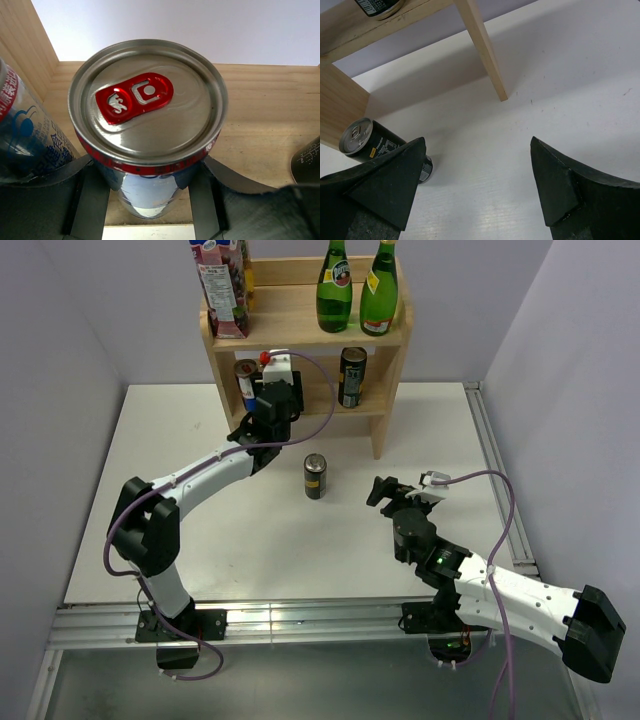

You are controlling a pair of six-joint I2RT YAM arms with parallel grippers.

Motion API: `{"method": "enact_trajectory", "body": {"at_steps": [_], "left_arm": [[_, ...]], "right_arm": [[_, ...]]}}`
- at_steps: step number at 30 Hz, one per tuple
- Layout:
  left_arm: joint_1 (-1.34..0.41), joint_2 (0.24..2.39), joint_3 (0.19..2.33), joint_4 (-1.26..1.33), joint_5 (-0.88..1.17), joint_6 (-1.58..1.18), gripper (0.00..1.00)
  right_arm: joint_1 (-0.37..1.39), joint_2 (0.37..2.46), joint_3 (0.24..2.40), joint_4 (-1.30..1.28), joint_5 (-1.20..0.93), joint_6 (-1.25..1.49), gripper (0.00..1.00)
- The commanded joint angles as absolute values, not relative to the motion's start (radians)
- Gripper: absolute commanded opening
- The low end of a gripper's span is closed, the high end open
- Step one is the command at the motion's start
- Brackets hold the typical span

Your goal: Place and organize the beverage onto the shelf

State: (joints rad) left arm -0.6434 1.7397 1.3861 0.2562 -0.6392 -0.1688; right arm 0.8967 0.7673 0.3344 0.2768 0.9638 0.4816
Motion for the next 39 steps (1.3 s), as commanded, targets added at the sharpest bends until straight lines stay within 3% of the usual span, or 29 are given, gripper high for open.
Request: {"method": "enact_trajectory", "body": {"at_steps": [1, 3, 7, 10, 13, 14, 39], "left_arm": [[-0.634, 1.724, 1.434, 0.334, -0.641, -0.175, 0.1], [-0.632, 1.723, 1.428, 0.336, -0.638, -0.178, 0.17], [-0.63, 1.718, 1.417, 0.342, -0.627, -0.183, 0.57], [-0.632, 1.72, 1.416, 0.341, -0.629, -0.186, 0.72], [-0.63, 1.72, 1.411, 0.341, -0.626, -0.189, 0.79], [-0.632, 1.718, 1.408, 0.341, -0.626, -0.19, 0.88], [-0.663, 1.687, 1.345, 0.325, -0.638, -0.216, 0.87]], "right_arm": [[0.891, 0.765, 0.331, 0.311, 0.985, 0.491, 0.91], [0.891, 0.765, 0.331, 0.31, 0.988, 0.491, 0.92], [0.891, 0.764, 0.33, 0.31, 0.986, 0.494, 0.91], [0.891, 0.765, 0.331, 0.308, 0.986, 0.494, 0.92], [0.891, 0.764, 0.33, 0.308, 0.989, 0.494, 0.92], [0.891, 0.761, 0.33, 0.308, 0.989, 0.494, 0.91], [0.893, 0.755, 0.327, 0.308, 0.988, 0.502, 0.91]]}}
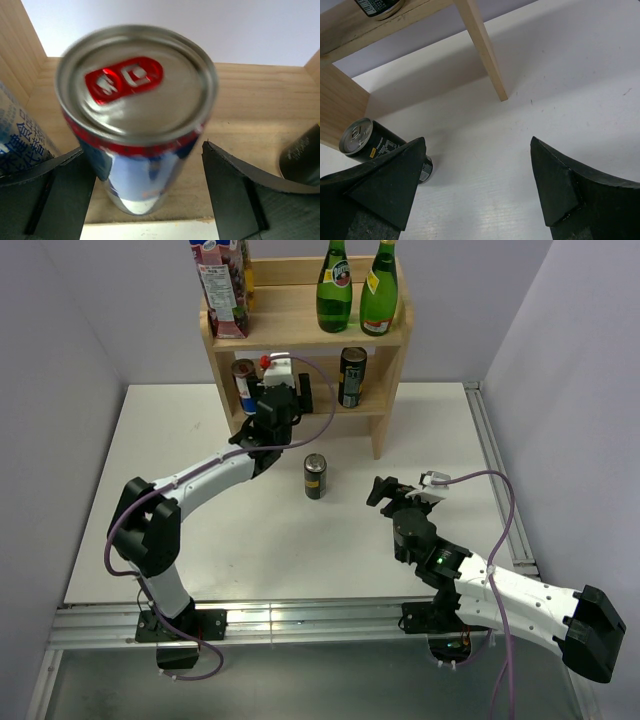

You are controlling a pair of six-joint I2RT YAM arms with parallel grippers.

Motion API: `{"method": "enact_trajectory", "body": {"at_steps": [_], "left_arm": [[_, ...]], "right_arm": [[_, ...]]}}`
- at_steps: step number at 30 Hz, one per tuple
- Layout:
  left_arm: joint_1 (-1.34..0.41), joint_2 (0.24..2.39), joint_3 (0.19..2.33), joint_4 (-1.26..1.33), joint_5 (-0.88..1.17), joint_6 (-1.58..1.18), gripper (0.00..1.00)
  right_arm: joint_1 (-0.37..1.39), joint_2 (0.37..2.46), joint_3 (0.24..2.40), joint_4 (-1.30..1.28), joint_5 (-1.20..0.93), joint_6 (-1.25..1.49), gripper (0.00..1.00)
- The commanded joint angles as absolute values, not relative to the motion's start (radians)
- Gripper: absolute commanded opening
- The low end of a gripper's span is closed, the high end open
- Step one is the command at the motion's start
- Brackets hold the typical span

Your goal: Place and organize the beverage onto the shelf

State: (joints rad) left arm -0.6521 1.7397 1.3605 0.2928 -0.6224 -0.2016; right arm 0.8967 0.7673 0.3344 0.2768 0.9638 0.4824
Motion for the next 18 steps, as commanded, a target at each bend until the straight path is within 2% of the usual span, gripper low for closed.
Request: {"method": "enact_trajectory", "body": {"at_steps": [1, 18], "left_arm": [[-0.667, 1.684, 1.339, 0.33, -0.638, -0.219, 0.87], [-0.736, 1.631, 1.286, 0.325, -0.726, -0.212, 0.87]], "right_arm": [[0.893, 0.756, 0.327, 0.308, 0.988, 0.502, 0.92], [0.891, 0.733, 0.321, 0.307, 0.983, 0.505, 0.92]]}}
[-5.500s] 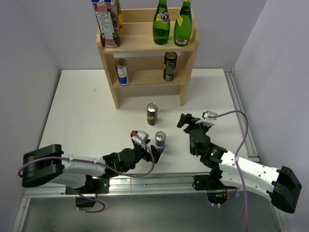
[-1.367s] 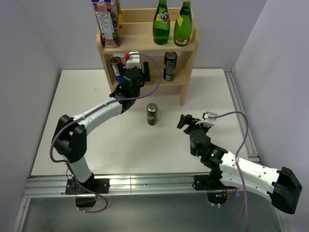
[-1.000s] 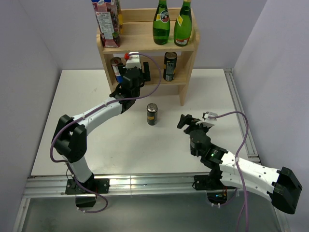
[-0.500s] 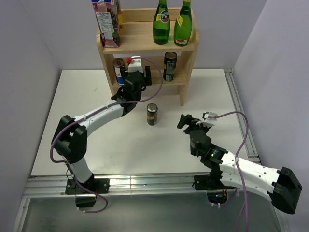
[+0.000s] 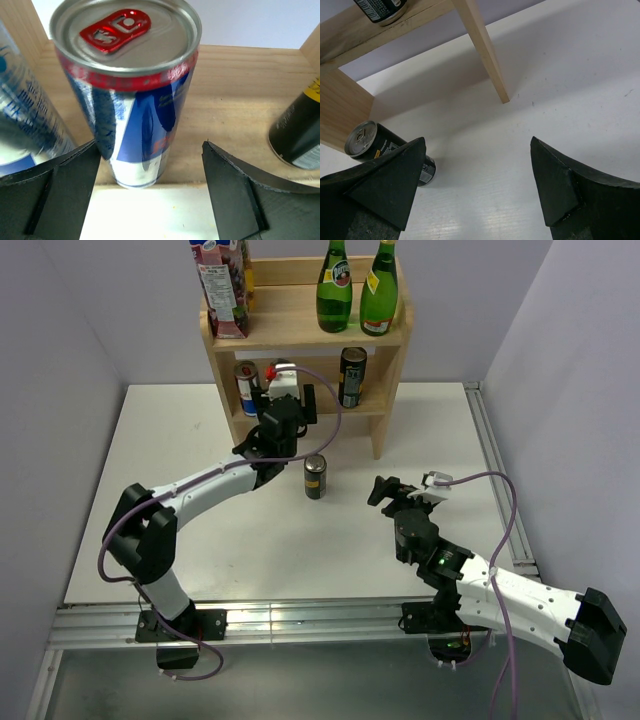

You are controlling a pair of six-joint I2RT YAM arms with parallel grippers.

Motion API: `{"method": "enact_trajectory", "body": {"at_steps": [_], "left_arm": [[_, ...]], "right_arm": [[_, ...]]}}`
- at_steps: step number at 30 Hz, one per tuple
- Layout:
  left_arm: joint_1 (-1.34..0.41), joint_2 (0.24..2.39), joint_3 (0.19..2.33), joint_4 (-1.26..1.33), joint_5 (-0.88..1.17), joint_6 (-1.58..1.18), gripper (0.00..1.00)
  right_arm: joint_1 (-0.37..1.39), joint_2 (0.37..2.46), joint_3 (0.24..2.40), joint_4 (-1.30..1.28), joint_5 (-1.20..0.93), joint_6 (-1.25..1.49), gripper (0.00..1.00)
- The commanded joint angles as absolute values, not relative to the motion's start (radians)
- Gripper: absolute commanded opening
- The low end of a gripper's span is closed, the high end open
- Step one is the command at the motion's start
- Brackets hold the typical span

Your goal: Place and organize the beverage onto the shelf

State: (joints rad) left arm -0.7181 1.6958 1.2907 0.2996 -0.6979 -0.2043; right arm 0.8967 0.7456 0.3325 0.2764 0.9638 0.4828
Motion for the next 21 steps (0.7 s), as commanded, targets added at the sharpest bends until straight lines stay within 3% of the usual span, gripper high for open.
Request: {"method": "enact_trajectory", "body": {"at_steps": [1, 21], "left_arm": [[-0.741, 1.62, 1.273, 0.328, -0.729, -0.212, 0.87], [-0.779, 1.516, 1.138, 0.279, -0.798, -0.294, 0.86]], "right_arm": [[0.893, 0.735, 0.321, 0.307, 0.983, 0.505, 0.92], [0.893, 0.755, 0.319, 0.331, 0.95, 0.5, 0.92]]}}
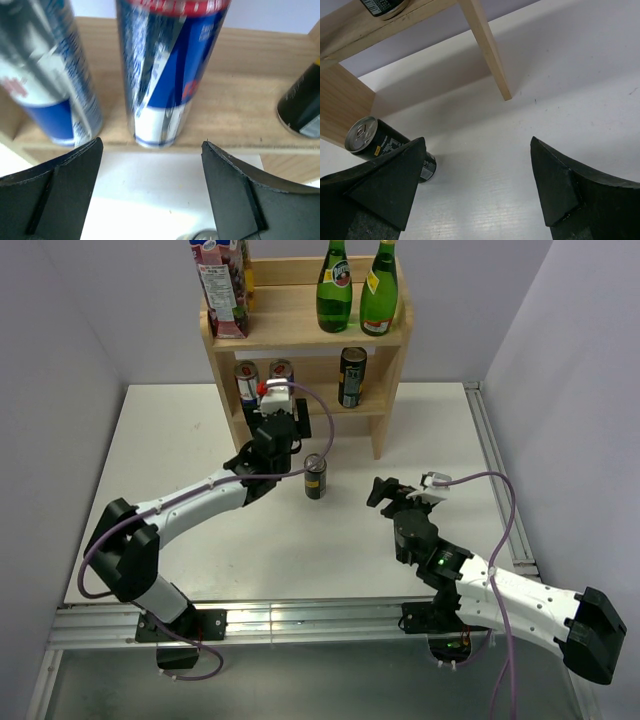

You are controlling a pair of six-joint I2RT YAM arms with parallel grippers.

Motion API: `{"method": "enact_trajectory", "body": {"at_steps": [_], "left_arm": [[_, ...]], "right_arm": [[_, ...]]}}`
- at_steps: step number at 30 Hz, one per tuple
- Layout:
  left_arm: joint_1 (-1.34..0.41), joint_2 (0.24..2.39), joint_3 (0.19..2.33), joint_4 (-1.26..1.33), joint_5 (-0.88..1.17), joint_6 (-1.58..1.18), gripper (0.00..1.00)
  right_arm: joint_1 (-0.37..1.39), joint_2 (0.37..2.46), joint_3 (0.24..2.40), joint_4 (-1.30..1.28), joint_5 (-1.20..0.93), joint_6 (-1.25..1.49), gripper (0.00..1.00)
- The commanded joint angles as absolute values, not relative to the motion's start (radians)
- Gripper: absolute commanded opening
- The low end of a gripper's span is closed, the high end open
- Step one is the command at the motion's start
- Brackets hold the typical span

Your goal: Place and organize the beverage onto the shelf

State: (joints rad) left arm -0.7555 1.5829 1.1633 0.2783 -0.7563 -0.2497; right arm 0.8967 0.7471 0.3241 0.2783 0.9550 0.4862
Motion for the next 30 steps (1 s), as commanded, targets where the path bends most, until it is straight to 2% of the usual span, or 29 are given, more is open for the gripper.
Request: {"method": "enact_trajectory", "body": {"at_steps": [1, 6, 7, 11, 19, 30], "left_arm": [[-0.796, 1.496, 1.111, 0.275, -0.801, -0.301, 0.86], [-0.841, 1.43, 1.022, 0.249, -0.805, -0.366, 0.86], [-0.859, 1.399, 0.99, 0.238, -0.801, -0.38, 0.85], [-0.92, 1.309, 0.902, 0.189, -0.81, -0.443, 0.85], [-1.025, 1.126, 0.829, 0.015, -0.882, -0.545, 0.85], [-1.035, 0.954, 0.733, -0.06, -0.917, -0.566, 0.86]], "right_arm": [[0.893, 0.759, 0.318, 0.343, 0.934, 0.491, 0.91], [0.891, 0.798, 0.29, 0.527, 0.685, 0.359, 0.95], [0.893, 0.81, 0.294, 0.537, 0.62, 0.336, 1.0], [0.896, 0.926, 0.331, 0.549, 0.528, 0.328, 1.0], [0.922, 1.26, 0.469, 0.63, 0.491, 0.342, 1.0], [0.95, 1.548, 0.656, 0.712, 0.495, 0.334, 1.0]]}}
